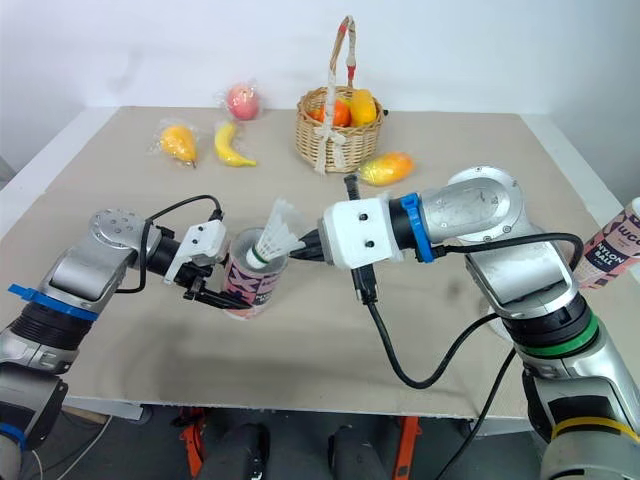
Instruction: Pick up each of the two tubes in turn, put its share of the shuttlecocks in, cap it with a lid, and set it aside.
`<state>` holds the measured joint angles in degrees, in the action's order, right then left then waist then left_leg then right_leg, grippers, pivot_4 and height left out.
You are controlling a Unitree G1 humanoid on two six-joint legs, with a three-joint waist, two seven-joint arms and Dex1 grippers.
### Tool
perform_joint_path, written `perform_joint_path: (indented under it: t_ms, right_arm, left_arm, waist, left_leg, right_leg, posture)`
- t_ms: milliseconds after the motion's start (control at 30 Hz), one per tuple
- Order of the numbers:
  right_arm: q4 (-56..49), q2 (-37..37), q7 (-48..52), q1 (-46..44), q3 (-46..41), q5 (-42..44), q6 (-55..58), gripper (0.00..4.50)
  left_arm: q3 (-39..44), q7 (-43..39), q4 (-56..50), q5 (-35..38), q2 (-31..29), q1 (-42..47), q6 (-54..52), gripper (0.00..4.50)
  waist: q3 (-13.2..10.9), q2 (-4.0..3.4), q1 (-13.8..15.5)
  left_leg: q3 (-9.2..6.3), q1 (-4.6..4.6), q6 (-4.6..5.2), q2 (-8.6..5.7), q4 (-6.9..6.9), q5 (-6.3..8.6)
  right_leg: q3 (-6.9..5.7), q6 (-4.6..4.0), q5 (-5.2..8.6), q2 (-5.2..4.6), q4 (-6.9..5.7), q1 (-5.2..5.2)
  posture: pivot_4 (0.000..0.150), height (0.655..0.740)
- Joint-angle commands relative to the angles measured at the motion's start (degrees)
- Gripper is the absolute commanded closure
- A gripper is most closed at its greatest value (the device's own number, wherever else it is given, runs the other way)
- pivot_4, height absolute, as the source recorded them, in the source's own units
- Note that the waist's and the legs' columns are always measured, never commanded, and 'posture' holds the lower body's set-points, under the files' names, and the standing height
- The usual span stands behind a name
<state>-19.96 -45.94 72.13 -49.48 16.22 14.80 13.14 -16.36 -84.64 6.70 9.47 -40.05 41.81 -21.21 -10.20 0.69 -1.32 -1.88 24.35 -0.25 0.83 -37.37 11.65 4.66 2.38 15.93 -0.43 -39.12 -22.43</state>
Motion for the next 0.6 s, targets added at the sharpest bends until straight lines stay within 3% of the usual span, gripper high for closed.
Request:
perform_joint_path:
  t_ms: [33, 200, 367, 600]
  right_arm:
    - [1.61, 2.78, 1.85, -4.18, 0.95, 0.10, -0.17, 3.48]
    - [4.09, 4.46, 3.12, -6.32, 0.86, -0.22, 0.41, 1.49]
    - [6.92, 1.21, 2.25, -4.63, -8.39, 6.56, 7.34, 1.49]
    - [20.22, -0.24, -16.30, 8.48, -26.36, 5.62, 12.88, 1.49]
  left_arm:
    - [-0.32, 0.20, -0.59, -0.07, -0.35, -0.29, -0.22, 1.57]
    - [-0.24, 0.44, -0.71, 0.12, -0.26, -0.37, -0.30, 1.57]
    - [-0.09, 1.01, -1.63, 0.35, -0.24, -0.93, -0.97, 1.57]
    - [0.76, 2.17, -4.19, 1.07, -0.97, -3.16, -2.41, 1.57]
  waist:
    - [0.00, -0.01, -0.06]
    - [-0.01, 0.01, 0.06]
    - [-0.02, 0.02, 0.16]
    - [0.03, 0.15, 0.12]
  left_leg:
    - [0.02, -0.02, 0.00, 0.02, -0.01, 0.00]
    - [-0.06, -0.02, -0.01, 0.06, -0.04, -0.01]
    - [-0.11, 0.02, -0.01, 0.04, -0.04, -0.01]
    - [-0.11, 0.01, -0.01, -0.06, -0.01, -0.01]
  right_leg:
    - [-0.02, -0.06, -0.04, 0.01, -0.01, -0.01]
    - [-0.20, -0.13, -0.08, 0.00, -0.02, 0.02]
    - [-0.22, -0.14, -0.08, -0.04, -0.02, 0.02]
    - [-0.26, -0.13, -0.07, -0.18, -0.01, 0.06]
  posture:
    - [0.150, 0.7400]
    - [0.150, 0.7400]
    - [0.150, 0.7400]
    - [0.150, 0.7400]
